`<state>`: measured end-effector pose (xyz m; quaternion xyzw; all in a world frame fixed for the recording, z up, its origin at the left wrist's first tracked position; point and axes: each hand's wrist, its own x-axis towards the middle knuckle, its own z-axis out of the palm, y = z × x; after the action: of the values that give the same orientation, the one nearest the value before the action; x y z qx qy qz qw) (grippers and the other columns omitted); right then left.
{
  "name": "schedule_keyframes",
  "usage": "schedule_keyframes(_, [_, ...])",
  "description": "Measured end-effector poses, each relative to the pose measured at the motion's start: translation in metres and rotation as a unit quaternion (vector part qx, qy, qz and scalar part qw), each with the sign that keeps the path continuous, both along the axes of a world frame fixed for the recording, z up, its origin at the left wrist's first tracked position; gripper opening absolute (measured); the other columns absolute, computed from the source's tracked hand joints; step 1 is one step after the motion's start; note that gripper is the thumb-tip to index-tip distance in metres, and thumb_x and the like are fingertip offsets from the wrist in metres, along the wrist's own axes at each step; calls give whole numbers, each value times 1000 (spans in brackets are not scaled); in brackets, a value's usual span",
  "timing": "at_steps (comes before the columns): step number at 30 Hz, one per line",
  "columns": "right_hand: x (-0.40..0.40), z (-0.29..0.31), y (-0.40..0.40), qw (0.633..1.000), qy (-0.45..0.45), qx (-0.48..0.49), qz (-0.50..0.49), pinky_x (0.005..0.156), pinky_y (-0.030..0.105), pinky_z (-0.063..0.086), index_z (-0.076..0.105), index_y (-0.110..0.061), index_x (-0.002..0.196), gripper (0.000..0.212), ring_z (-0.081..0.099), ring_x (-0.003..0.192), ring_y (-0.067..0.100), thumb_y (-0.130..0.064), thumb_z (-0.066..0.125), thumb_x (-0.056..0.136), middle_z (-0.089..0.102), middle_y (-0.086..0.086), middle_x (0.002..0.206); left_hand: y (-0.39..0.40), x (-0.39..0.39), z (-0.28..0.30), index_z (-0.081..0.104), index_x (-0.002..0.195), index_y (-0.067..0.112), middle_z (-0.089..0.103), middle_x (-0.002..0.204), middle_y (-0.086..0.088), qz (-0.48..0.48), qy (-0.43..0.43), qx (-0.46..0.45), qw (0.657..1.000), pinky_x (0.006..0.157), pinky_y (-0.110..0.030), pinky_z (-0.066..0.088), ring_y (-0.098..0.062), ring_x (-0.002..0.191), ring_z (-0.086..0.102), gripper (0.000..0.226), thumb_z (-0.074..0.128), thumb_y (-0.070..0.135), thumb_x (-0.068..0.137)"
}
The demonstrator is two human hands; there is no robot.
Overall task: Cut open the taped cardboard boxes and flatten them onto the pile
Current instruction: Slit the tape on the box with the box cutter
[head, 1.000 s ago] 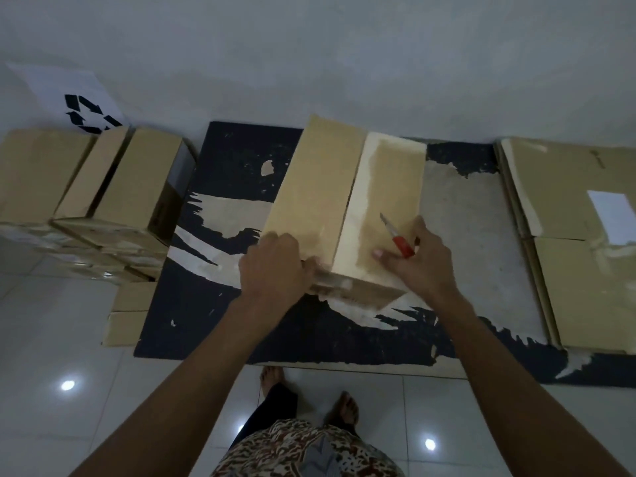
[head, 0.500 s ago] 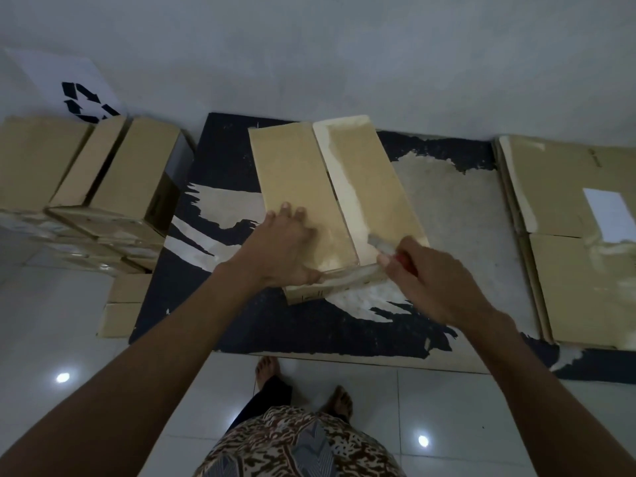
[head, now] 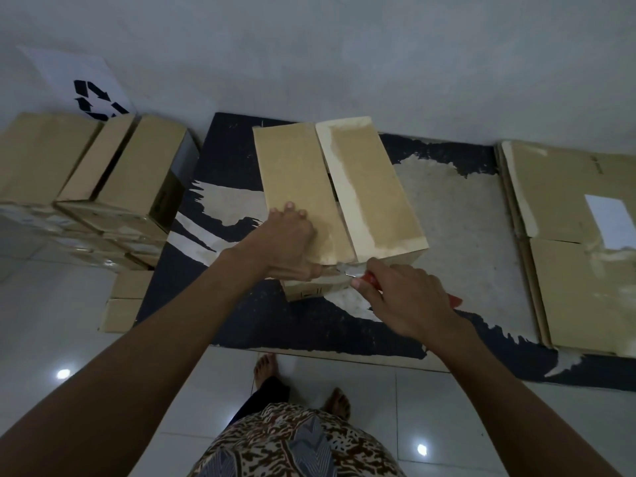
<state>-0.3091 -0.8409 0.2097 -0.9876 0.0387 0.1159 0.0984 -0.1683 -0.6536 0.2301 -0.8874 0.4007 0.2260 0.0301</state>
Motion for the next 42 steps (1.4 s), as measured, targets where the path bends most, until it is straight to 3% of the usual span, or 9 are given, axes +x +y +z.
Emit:
schedule_keyframes(6, [2,5,-2,1000,-3,8,25,70,33,43,48,-30,91,40,59,75,15,-65,31,97,60,-8,84,2,3,-3,52,127,1,36,147,-24,23,17,-17,999,119,-56,19,-43,143,22,71,54,60,87])
schedule_keyframes(20, [7,11,2,998,59,-7,-22,76,35,40,48,-28,88,40,58,83,20,-63,32,98,59,-3,90,0,-2,2,45,132,-7,41,141,-25,44,51,-22,998,120,-52,20,-41,145,21,80,60,56,84])
schedule_keyframes(24, [8,13,-8,997,67,-27,-42,79,36,39,53,-28,93,45,56,82,20,-66,30,97,62,-2,93,7,3,7,61,97,2,41,101,-4,60,61,-78,993,103,-47,42,-31,119,44,81,40,70,60])
schedule_keyframes(28, [4,13,-5,997,60,-30,-46,81,37,41,53,-27,96,44,59,85,22,-65,31,97,61,-2,94,2,-2,-1,66,111,4,51,113,-10,60,25,-57,996,94,-36,41,-28,110,44,73,60,65,72])
schedule_keyframes(31, [-3,19,-9,997,58,-26,-42,85,37,45,52,-27,101,42,61,87,23,-63,31,98,60,-3,91,-3,-4,-4,67,110,11,47,101,-4,85,-24,-77,993,81,-35,42,-23,97,48,76,60,75,71])
schedule_keyframes(36, [-14,17,-20,998,32,-25,-52,83,40,53,43,-31,88,39,62,75,20,-65,26,97,60,-4,79,-45,-14,2,67,75,3,61,81,-11,213,15,-255,943,78,-39,48,-24,81,54,39,55,33,98])
schedule_keyframes(38, [-16,15,-21,998,20,-25,-61,80,40,54,43,-30,87,41,62,72,20,-66,25,97,60,-3,76,-69,-17,-1,52,74,6,60,99,-21,277,87,-225,930,86,-40,42,-34,98,55,41,50,39,101])
schedule_keyframes(40, [-16,14,-21,998,10,-24,-63,78,40,54,43,-30,86,42,61,70,21,-66,24,97,59,-3,75,-88,-16,-3,52,104,8,45,132,-22,346,129,-177,912,100,-43,36,-39,126,38,42,49,49,99])
schedule_keyframes(42, [-16,13,-20,998,7,-19,-62,76,38,54,41,-30,85,40,61,70,22,-66,26,97,58,-2,75,-98,-13,1,49,124,10,33,144,-19,396,165,-156,890,105,-45,33,-38,134,27,57,57,56,92])
